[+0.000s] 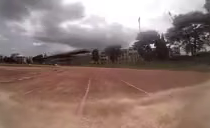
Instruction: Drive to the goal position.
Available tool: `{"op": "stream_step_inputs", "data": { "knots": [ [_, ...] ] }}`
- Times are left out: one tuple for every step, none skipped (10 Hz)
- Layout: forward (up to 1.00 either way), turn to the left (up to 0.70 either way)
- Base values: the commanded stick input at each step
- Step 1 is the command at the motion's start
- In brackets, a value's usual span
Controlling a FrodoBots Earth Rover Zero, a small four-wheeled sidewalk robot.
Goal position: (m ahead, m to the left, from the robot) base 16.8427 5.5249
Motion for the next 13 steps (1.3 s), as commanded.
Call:
{"op": "stream_step_inputs", "data": {
  "knots": [
    [0.45, 0.0],
    [0.45, 0.0],
    [0.45, 0.0],
    [0.45, 0.0],
    [0.45, 0.0],
    [0.45, 0.0],
    [0.45, 0.0],
    [0.45, 0.0],
    [0.45, 0.0],
    [0.45, 0.0],
    [0.45, 0.0],
    [0.45, 0.0],
    [0.45, 0.0]
  ]
}}
